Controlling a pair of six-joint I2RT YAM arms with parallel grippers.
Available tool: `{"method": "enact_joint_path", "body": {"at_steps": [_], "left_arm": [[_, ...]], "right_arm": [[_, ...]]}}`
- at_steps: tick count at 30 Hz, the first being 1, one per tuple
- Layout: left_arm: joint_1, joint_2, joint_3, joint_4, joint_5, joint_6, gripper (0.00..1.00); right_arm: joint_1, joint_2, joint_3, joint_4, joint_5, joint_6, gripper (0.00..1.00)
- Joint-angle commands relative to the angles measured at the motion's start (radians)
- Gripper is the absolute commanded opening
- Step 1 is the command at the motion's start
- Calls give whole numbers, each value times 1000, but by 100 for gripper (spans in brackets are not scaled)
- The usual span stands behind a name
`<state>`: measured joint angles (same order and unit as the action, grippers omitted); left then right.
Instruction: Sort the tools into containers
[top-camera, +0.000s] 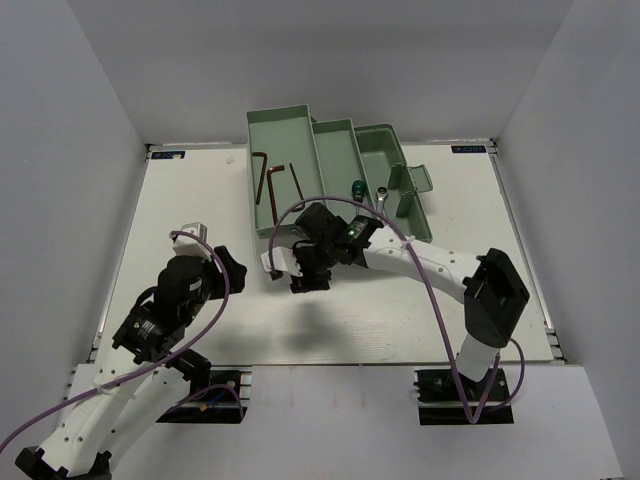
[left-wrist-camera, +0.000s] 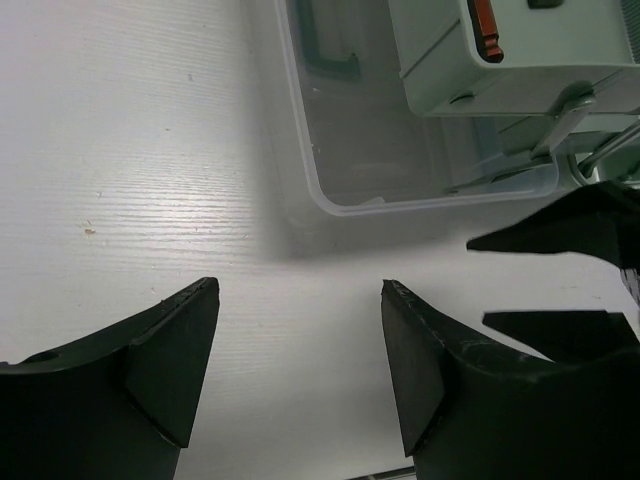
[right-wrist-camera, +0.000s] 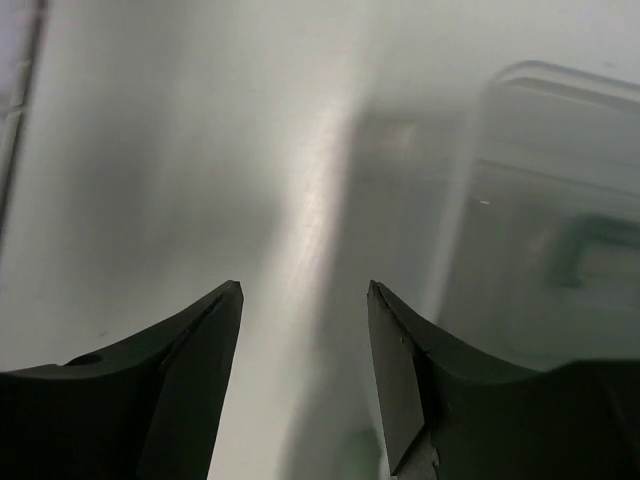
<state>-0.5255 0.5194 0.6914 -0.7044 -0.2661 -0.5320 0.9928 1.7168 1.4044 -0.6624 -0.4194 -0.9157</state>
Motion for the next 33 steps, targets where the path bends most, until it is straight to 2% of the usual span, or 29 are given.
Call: {"method": "enact_joint_path", "body": {"at_steps": [1, 6, 10, 14, 17, 18, 19, 20, 21, 22, 27, 30, 31, 33], "left_arm": [[5, -7, 25, -1, -16, 3, 76], [5, -7, 25, -1, -16, 3, 76], [5, -7, 25, -1, -16, 3, 76], [5, -7, 25, -44, -42, -45, 76], [5, -7, 11, -93, -65, -147, 68], [5, -7, 11, -105, -76, -186, 58], [5, -7, -7, -118, -76, -230, 52], [5, -7, -41, -118, -76, -271, 49], [5, -7, -61, -118, -76, -360, 46], [5, -7, -111, -106, -64, -400, 43], [5, -41, -308, 105, 34, -610, 43], [5, -24, -426, 247, 71, -625, 43], [5, -10, -467, 343, 88, -637, 43], [5, 49, -490, 425, 97, -646, 43]], "right_arm": [[30, 27, 39, 204, 209, 116, 59], [64, 76, 90, 216, 258, 126, 59], [92, 131, 84, 286, 396, 101, 59], [93, 184, 65, 348, 465, 74, 58], [87, 201, 67, 340, 459, 75, 45], [86, 196, 70, 328, 450, 74, 38], [86, 195, 71, 320, 433, 72, 16], [84, 191, 73, 310, 430, 75, 6], [86, 182, 91, 302, 429, 78, 0], [89, 173, 103, 270, 395, 84, 0], [86, 119, 244, 198, 355, 152, 0], [83, 92, 336, 146, 331, 192, 0], [76, 84, 353, 139, 329, 207, 0], [69, 73, 415, 118, 309, 236, 0]]}}
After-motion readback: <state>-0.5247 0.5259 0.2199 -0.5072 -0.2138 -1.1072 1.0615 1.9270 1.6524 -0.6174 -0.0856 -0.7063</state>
